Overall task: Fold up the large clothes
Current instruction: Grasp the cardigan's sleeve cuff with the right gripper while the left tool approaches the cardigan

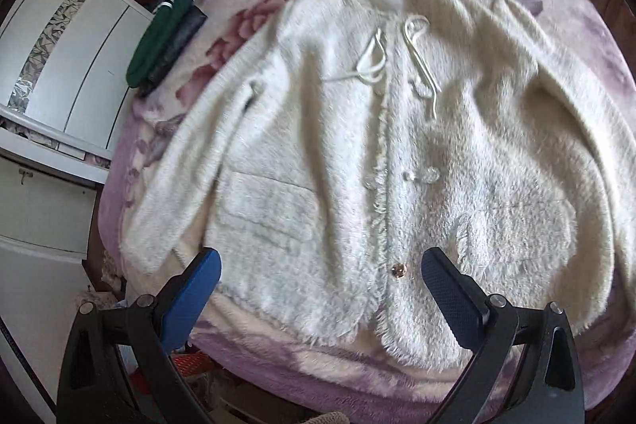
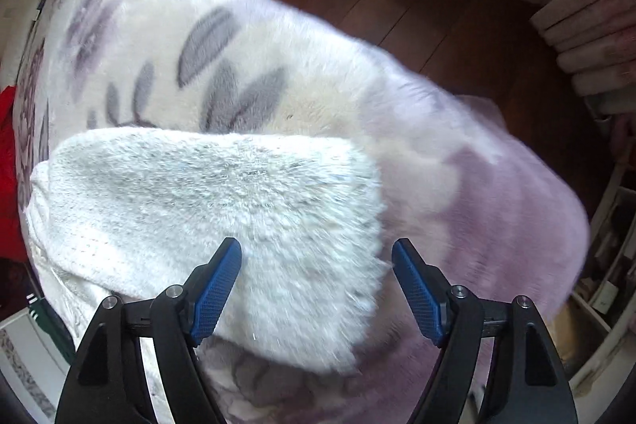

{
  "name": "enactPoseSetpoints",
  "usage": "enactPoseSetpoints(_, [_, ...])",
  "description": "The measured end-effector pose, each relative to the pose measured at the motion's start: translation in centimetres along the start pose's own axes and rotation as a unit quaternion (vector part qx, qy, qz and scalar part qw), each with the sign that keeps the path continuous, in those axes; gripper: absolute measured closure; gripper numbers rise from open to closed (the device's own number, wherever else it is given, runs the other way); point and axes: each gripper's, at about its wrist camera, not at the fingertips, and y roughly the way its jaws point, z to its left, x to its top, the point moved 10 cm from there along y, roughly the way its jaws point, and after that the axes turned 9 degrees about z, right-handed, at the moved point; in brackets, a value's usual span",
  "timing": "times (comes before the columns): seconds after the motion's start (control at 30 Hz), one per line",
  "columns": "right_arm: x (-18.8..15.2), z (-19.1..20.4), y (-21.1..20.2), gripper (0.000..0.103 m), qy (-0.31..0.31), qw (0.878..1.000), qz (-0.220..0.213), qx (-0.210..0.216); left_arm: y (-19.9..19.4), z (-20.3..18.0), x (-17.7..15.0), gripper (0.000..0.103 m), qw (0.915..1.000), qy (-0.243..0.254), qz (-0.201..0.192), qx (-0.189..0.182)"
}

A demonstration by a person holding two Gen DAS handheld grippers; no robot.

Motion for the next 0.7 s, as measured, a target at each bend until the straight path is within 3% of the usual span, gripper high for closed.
enactPoseSetpoints(0.03, [0.0, 0.3, 0.8, 0.032, 0.000, 1.000, 0.005, 0.003, 0.6, -0.6, -0.1, 0.000, 1.0000, 0.006, 0.004, 0.000])
enactPoseSetpoints(0.07, [0.0, 0.8, 1.2, 0.053, -0.006, 1.000, -0.001, 0.004, 1.0, -1.2, 0.0, 0.000, 0.9999, 0.010, 0.004, -0.002])
enactPoseSetpoints(0.1, [-0.2, 1.6, 1.2, 0.082, -0.025, 1.000, -0.013, -0.011, 1.3, -1.7, 0.2, 0.000, 0.9999, 0.011, 0.002, -0.005])
enactPoseSetpoints(0.13, [-0.2, 1.9, 1.1, 0.090, -0.036, 0.999, -0.018, -0.016, 1.5, -2.2, 0.2, 0.000, 0.9999, 0.015, 0.000, -0.008])
enactPoseSetpoints(0.2, [-0.1, 3.3, -0.6, 0.090, -0.068, 0.996, -0.047, -0.024, 1.9, -3.1, 0.3, 0.000, 0.9997, 0.020, -0.002, -0.015])
enactPoseSetpoints(0.27, [1.5, 3.6, -3.6, 0.090, -0.087, 0.989, -0.110, -0.050, 2.2, -4.0, 0.6, 0.000, 0.9996, 0.024, -0.004, -0.018])
enactPoseSetpoints(0.37, [3.8, 3.2, -3.4, 0.088, -0.080, 0.988, -0.117, -0.055, 2.8, -4.7, 0.8, 0.000, 0.9993, 0.028, 0.001, -0.024])
enactPoseSetpoints(0.43, [3.9, 3.6, -1.0, 0.078, -0.087, 0.992, -0.077, -0.045, 3.3, -4.6, 0.7, 0.000, 0.9992, 0.030, 0.009, -0.025])
enactPoseSetpoints(0.47, [4.0, 3.8, -1.0, 0.067, -0.083, 0.993, -0.070, -0.052, 3.4, -4.6, 0.6, 0.000, 0.9992, 0.030, 0.010, -0.025])
enactPoseSetpoints(0.6, [2.0, 2.0, -1.6, 0.035, -0.029, 0.995, -0.089, -0.022, 3.8, -3.4, 0.5, 0.000, 0.9994, 0.027, 0.009, -0.021])
enactPoseSetpoints(0.7, [-1.2, -0.5, -0.9, 0.034, 0.059, 0.993, -0.091, 0.041, 4.5, -2.9, 0.0, 0.000, 0.9993, 0.026, 0.015, -0.022])
